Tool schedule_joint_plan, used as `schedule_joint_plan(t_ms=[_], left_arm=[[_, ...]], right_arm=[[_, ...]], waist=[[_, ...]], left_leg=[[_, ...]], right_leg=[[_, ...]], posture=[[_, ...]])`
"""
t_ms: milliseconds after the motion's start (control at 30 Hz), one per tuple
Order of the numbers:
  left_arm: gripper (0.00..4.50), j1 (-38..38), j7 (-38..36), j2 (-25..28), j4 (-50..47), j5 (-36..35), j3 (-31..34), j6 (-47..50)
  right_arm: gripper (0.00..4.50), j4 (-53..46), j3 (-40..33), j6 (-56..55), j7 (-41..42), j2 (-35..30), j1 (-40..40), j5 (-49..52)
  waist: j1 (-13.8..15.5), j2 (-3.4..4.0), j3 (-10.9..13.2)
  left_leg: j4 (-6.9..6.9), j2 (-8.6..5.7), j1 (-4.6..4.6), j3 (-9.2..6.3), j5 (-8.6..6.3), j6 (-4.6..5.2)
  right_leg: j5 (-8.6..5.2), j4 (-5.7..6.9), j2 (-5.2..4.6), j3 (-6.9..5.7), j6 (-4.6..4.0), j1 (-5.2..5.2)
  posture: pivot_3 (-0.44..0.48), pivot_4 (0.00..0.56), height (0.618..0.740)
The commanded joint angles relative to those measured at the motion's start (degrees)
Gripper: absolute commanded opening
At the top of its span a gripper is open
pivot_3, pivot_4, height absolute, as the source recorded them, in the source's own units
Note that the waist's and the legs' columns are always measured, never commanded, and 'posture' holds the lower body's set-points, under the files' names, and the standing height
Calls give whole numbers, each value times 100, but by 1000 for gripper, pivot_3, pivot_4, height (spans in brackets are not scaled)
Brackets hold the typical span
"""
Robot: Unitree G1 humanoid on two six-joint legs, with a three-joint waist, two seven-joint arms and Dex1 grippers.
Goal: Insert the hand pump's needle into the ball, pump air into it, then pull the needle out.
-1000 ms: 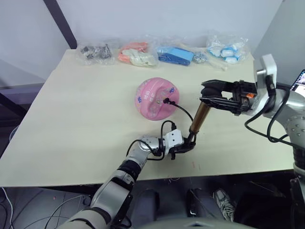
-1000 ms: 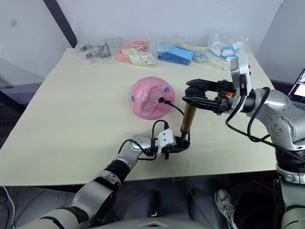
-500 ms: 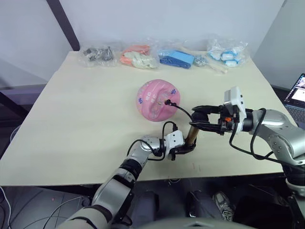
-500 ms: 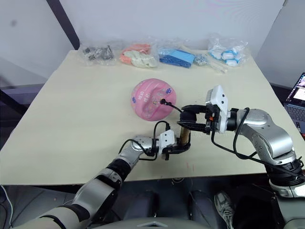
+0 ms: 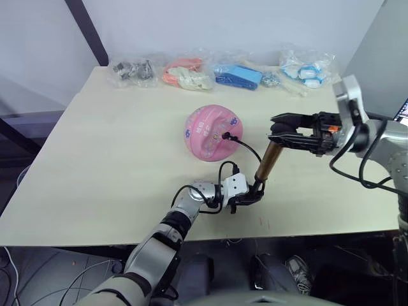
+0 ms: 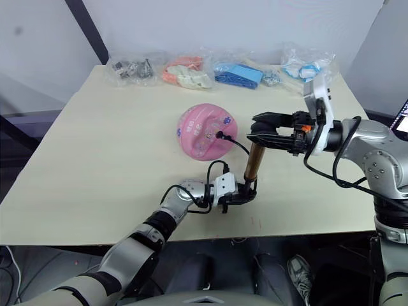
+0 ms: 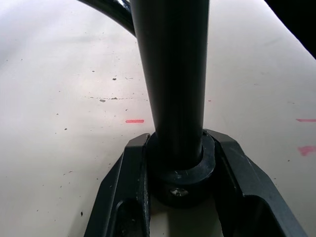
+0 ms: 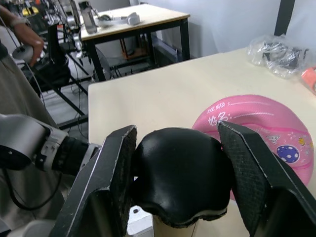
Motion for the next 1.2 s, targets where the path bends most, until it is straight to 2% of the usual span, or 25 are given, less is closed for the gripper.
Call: schedule_joint_plan(t_ms=[33,100,333,467,733,833,933,1200], left_arm=[[1122,246,26,171,534,477,-286,231],[1122,241,21,174,544,483,-290,221],[1122,253,26,179,530,476,-288,210],[1122,262,35,181,528,470,-288,203],[1122,273,18,187,501,436,-263,223],[1122,265,15,181,502,408,-238,236],[1122,261,8,176,504,390,-219,253],[1122,240,-6,153,546,380,-189,273]], right_arm=[[2092,0,-627,-62,-121,58,-500,492],[2092,49,-628,-128,-204,138,-538,461],[2092,-40,427,-1129,159,240,606,-823],[2092,65,855,-1590,116,449,1004,-1294],[2092,362,1666,-1919,-77,691,1579,-2126],[2092,362,1631,-2027,-97,761,1609,-2169],[2092,76,1265,-2114,146,882,1531,-1648],[2092,-45,247,-1403,62,629,530,-764]], waist=[[0,2,2],[1,4,4],[-2,-6,-8],[-8,-13,-43],[-10,-20,-73],[-8,-22,-74],[-10,-17,-70],[-2,9,-14]], left_leg=[[0,0,0,0,0,0],[0,0,0,0,0,0],[-1,0,6,4,0,0],[0,3,19,4,0,0],[-2,4,19,2,0,0],[-2,4,20,2,0,0],[-3,4,19,0,0,0],[-2,2,3,2,0,0]], right_leg=[[0,0,0,0,0,0],[0,0,0,0,0,0],[-1,-2,3,-4,1,7],[-12,-1,6,-5,20,15],[-3,-1,7,-5,2,14],[-3,-1,7,-5,1,14],[-3,-2,6,-5,1,13],[-1,-2,5,-2,0,0]], posture=[[0,150,740],[0,150,740],[0,150,740],[0,150,740],[0,150,740],[0,150,740],[0,150,740],[0,150,740]])
